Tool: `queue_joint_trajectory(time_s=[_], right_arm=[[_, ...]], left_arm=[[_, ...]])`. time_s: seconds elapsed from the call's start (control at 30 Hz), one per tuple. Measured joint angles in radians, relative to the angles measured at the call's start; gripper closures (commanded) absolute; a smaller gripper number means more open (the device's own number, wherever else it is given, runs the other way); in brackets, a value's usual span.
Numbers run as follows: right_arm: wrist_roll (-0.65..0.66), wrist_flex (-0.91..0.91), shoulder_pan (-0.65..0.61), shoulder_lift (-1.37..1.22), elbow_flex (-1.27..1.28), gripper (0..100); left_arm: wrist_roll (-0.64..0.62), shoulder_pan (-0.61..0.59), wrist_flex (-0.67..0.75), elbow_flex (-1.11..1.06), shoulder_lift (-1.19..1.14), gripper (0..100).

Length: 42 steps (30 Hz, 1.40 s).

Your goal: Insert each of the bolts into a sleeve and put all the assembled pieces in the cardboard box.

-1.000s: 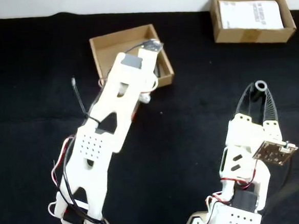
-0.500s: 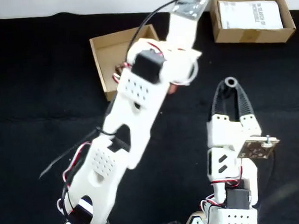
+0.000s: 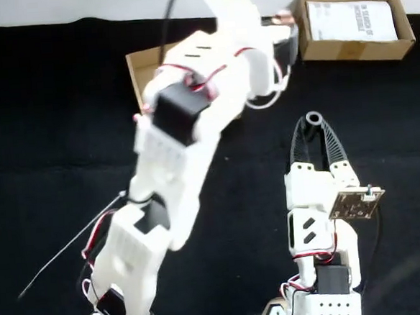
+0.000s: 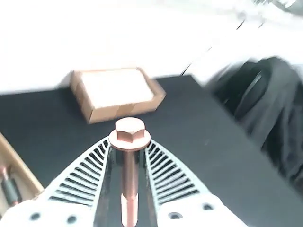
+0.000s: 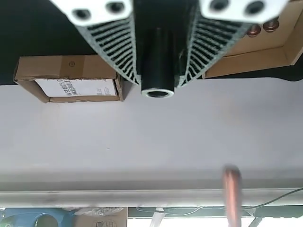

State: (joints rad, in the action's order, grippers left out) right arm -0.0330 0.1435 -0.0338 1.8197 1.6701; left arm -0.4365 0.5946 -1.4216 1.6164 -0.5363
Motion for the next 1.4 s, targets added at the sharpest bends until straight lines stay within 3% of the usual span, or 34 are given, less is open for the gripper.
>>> queue_joint_trajectory(time_s=[0.17,0.4,0.7,0.83,1.13,1.4], right_arm=[[0.0,0.0,-0.031,0.0,0.0,99.2],[0.0,0.0,-0.078,0.0,0.0,99.2],[0.0,0.0,-0.106,0.0,0.0,99.2],[0.0,0.0,-0.106,0.0,0.0,99.2],[0.0,0.002,-0.106,0.0,0.0,99.2],[0.0,0.005,-0.106,0.0,0.0,99.2]], left_arm=[[0.0,0.041,-0.055,0.015,0.166,99],[0.094,0.044,-0.311,0.025,0.387,99],[0.117,0.046,-0.35,-0.021,0.664,99],[0.117,0.046,-0.35,-0.219,0.852,99],[0.12,0.043,-0.339,-0.89,1.28,99],[0.12,0.044,-0.146,-1.315,1.387,99]])
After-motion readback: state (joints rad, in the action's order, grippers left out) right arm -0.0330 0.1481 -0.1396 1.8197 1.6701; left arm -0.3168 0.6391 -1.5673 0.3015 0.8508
